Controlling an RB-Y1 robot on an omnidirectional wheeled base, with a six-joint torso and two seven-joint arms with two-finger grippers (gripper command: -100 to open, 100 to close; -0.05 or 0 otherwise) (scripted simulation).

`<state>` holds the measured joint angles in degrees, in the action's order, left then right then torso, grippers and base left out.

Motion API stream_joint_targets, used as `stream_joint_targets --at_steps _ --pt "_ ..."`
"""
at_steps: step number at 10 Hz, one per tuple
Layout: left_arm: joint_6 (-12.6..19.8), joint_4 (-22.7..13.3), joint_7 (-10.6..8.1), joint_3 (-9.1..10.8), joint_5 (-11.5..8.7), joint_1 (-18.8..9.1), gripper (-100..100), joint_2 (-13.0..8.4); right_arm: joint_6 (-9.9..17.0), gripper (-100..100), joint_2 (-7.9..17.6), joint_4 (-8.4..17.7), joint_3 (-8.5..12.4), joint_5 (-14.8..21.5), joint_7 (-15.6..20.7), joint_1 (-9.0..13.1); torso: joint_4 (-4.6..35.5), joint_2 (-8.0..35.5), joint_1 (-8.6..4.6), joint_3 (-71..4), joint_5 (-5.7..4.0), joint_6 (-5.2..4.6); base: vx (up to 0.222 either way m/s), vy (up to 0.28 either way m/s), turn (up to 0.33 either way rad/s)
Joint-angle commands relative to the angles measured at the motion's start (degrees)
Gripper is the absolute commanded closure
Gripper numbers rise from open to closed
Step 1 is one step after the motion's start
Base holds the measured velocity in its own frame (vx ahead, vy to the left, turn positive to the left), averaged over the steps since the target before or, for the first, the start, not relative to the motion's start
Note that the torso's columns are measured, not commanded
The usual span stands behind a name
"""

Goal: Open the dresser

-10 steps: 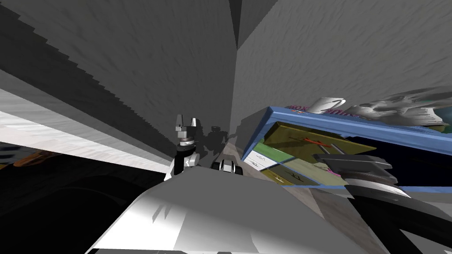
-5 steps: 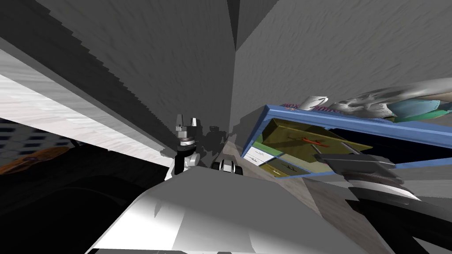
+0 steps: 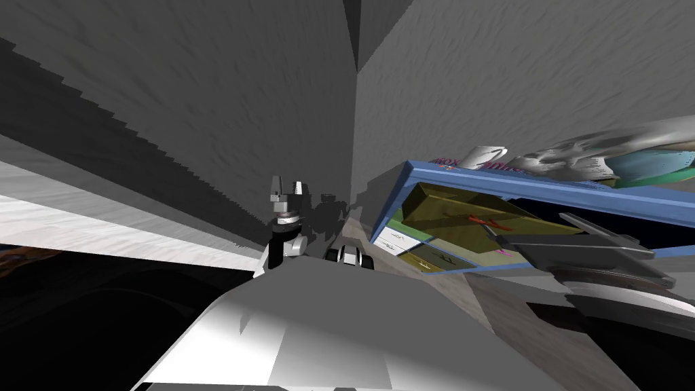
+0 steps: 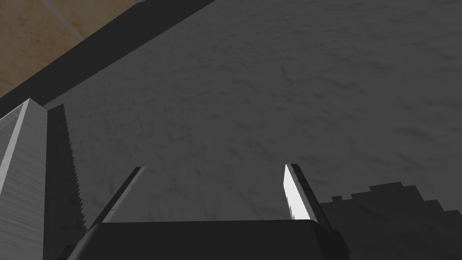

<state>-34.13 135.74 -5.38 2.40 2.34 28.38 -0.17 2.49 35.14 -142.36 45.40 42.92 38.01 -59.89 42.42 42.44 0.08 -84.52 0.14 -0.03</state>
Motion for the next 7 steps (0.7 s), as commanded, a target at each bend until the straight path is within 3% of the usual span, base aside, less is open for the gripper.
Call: stream_joint_targets --at_steps 1,2,3,4,7 --pt "0.0 0.0 0.00 0.00 0.0 0.0 0 0.0 0.8 -100 1.2 -2.4 2.9 -1.7 -1.8 -2.7 0.1 0.1 0.13 0.1 0.15 -0.03 0.036 -0.008 -0.067" --pt "0.0 0.0 0.00 0.00 0.0 0.0 0 0.0 1.2 -100 1.8 -3.2 3.9 -2.4 -2.5 -3.7 0.2 0.3 0.25 0.1 0.28 -0.06 0.037 -0.006 -0.065" --pt "0.0 0.0 0.00 0.00 0.0 0.0 0 0.0 0.7 -100 1.6 -2.6 2.6 -1.9 -1.9 -3.5 0.3 0.3 0.38 0.1 0.43 -0.05 0.021 -0.006 -0.006" --pt "0.0 0.0 0.00 0.00 0.0 0.0 0 0.0 0.8 0 1.7 -2.6 2.6 -2.0 -2.0 -3.7 0.3 0.4 0.40 0.2 0.34 -0.02 0.008 -0.003 0.005" --pt "0.0 0.0 0.00 -0.01 0.0 0.0 0 0.0 0.6 0 1.7 -2.3 2.1 -2.0 -1.9 -4.0 0.1 0.1 0.22 0.0 0.16 0.02 0.000 0.000 0.000"
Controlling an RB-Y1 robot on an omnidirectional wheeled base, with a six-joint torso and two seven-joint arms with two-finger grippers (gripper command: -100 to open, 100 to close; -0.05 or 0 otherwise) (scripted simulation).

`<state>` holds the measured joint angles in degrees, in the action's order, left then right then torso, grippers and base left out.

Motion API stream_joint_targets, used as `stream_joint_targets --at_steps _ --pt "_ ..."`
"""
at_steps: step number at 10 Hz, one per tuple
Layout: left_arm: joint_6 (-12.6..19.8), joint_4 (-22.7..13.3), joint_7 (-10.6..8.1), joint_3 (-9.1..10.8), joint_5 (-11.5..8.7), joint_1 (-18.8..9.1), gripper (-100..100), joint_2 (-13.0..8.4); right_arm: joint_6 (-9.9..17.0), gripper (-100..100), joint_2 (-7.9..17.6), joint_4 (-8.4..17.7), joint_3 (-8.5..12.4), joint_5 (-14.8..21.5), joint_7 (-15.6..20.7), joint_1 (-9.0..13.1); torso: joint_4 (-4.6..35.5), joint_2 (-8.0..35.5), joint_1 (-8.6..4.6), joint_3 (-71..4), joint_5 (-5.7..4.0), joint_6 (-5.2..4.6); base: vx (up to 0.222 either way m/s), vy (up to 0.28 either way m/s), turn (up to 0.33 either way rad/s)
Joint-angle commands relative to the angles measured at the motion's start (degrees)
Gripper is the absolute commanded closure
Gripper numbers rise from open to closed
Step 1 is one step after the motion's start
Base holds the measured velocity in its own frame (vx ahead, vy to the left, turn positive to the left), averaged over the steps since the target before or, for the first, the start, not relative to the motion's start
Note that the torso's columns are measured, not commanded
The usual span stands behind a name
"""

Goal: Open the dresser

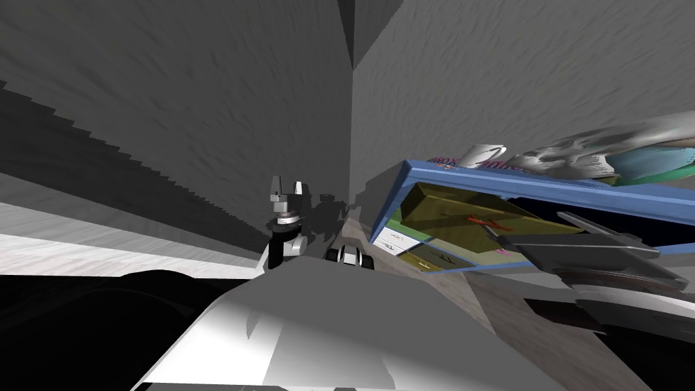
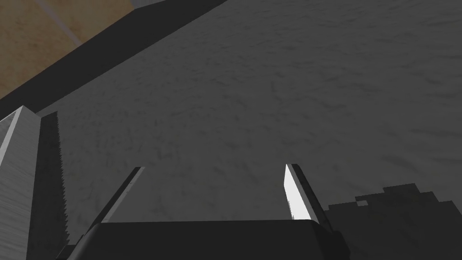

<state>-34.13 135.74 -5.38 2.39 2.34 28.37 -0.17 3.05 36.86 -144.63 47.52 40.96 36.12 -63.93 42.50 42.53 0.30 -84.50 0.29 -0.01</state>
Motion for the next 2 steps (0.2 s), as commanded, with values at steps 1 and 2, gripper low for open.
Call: stream_joint_targets --at_steps 1,2 --pt "0.0 0.0 0.00 0.00 0.0 0.0 0 0.0 -0.1 0 0.0 0.1 -0.1 0.0 0.0 -0.1 0.0 -0.1 -0.05 0.0 -0.04 0.01 0.000 0.000 0.000" --pt "0.0 0.0 0.00 0.00 0.0 0.0 0 0.0 -0.1 0 0.0 0.1 -0.2 0.0 0.0 -0.2 -0.1 -0.1 -0.09 0.0 -0.09 0.01 0.000 0.000 0.000"
